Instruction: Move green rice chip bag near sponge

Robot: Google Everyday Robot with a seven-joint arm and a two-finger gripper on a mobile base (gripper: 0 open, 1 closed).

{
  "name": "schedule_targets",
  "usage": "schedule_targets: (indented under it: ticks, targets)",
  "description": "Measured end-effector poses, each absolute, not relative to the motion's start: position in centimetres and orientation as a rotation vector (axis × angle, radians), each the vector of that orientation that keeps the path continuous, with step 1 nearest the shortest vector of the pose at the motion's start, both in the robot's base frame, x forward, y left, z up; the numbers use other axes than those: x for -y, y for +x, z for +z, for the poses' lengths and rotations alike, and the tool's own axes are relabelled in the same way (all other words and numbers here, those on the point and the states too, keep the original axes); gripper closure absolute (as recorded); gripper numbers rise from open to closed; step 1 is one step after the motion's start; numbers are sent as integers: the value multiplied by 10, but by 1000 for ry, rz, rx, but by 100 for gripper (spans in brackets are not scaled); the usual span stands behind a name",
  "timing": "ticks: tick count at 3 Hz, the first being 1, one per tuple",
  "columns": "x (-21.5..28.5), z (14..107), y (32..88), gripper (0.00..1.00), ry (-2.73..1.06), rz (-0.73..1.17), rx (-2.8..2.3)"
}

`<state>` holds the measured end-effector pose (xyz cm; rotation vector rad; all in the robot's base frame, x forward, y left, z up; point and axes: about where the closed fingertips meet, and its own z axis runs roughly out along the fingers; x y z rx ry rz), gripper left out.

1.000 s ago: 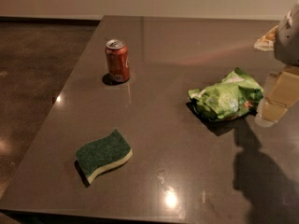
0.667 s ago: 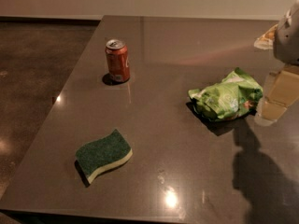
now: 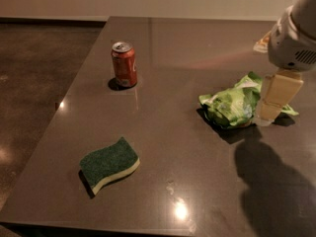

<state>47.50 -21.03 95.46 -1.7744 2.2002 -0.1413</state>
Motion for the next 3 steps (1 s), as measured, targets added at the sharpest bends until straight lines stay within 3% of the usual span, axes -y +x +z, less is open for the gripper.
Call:
schedule_targets:
  ticks: [3]
  targets:
    - [208, 891, 532, 0, -2101, -106, -2014]
